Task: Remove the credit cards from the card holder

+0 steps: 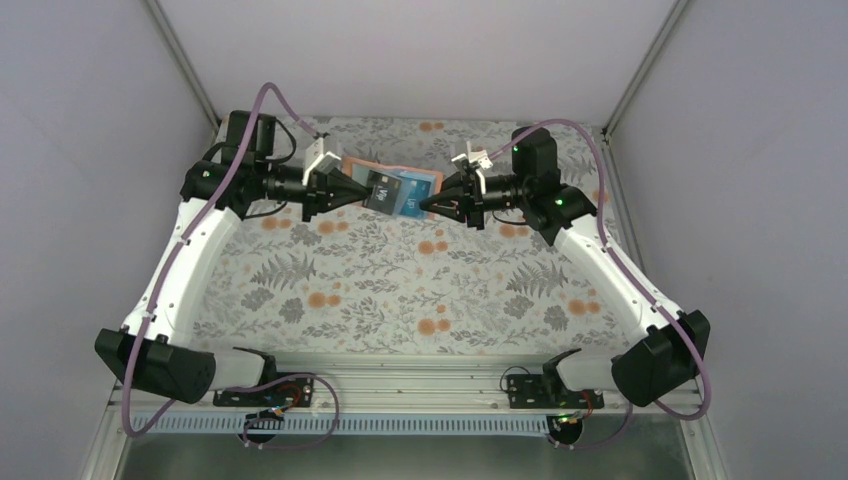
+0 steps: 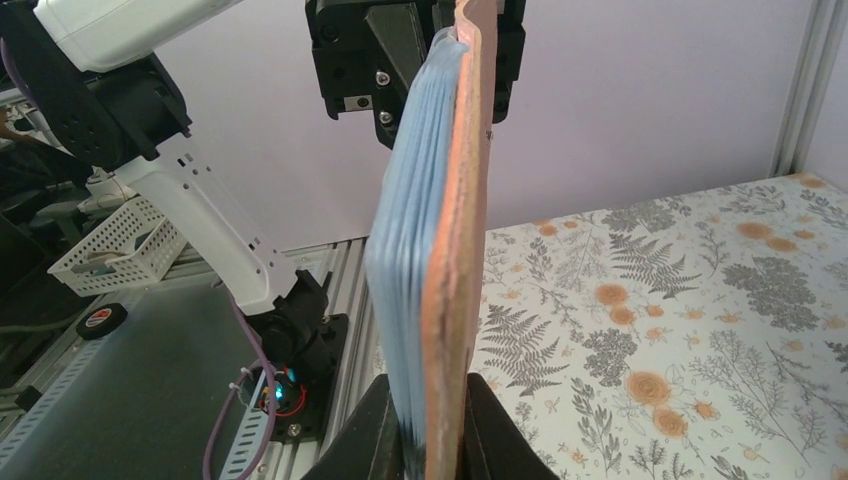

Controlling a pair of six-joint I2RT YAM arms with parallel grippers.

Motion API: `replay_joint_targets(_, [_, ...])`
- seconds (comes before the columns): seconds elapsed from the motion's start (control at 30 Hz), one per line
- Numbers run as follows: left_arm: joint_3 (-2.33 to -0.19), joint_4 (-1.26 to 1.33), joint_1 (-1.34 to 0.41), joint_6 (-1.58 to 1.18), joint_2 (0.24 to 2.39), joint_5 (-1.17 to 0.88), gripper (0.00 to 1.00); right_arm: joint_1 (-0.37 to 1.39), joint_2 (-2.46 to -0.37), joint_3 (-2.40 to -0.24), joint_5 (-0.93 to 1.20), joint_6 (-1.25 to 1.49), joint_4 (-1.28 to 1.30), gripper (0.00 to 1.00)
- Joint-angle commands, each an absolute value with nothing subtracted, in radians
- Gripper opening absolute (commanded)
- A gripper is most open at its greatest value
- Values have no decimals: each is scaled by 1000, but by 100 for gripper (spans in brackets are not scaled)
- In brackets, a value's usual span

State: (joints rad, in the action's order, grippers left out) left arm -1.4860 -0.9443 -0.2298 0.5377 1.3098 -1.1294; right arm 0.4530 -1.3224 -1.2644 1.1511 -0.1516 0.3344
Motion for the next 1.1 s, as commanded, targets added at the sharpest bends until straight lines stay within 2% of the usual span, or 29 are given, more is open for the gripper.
replay_joint_targets(0.0, [-1486, -900, -202, 527, 1298, -1132, 2, 438, -1284, -1257, 1171, -174, 345, 4])
replay_joint_targets(0.3, [-1542, -918, -161, 531, 1328, -1156, 2, 412, -1304, -1246, 1157, -171, 350, 4])
replay_joint_targets(0.43, [-1536, -921, -136, 540, 1312, -1091, 2, 381, -1295, -1225, 1142, -142, 320, 4])
replay_joint_targets(0.67, [-1498, -910, -91, 525, 1309, -1124, 2, 327, -1307, -1209, 1128, -98, 291, 4])
replay_joint_targets(0.93, [-1382, -814, 21, 374, 1336, -1174, 2, 269, -1319, -1201, 918, 35, 270, 4])
replay_joint_targets(1.07, [-1280, -787, 46, 308, 1424, -1165, 2, 247, -1345, -1224, 843, 69, 295, 4])
